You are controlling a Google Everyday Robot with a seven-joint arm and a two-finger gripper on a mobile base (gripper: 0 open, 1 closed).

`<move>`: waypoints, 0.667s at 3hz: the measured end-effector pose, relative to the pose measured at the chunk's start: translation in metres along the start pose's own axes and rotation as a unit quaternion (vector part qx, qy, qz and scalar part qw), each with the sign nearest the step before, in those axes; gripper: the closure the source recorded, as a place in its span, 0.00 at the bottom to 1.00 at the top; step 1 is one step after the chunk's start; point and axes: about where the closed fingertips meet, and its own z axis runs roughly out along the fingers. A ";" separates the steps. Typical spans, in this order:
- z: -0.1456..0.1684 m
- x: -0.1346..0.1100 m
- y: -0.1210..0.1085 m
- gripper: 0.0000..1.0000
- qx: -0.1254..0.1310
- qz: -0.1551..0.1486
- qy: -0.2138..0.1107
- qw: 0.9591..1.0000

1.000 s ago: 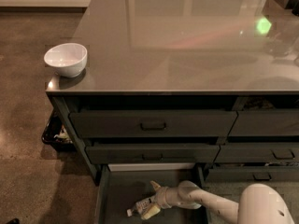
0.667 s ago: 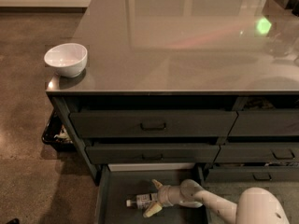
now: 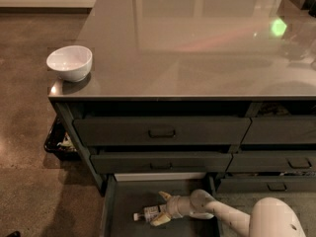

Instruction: Pick blue plastic bottle from bottom drawer and place on counter

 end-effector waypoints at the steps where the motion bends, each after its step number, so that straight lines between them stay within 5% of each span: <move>1: 0.000 0.000 0.000 0.42 0.000 0.000 0.000 1.000; 2: 0.000 0.000 0.000 0.65 0.000 0.000 0.000 1.000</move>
Offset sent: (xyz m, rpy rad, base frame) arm 0.0000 0.0000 0.0000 0.0000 0.0000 0.0000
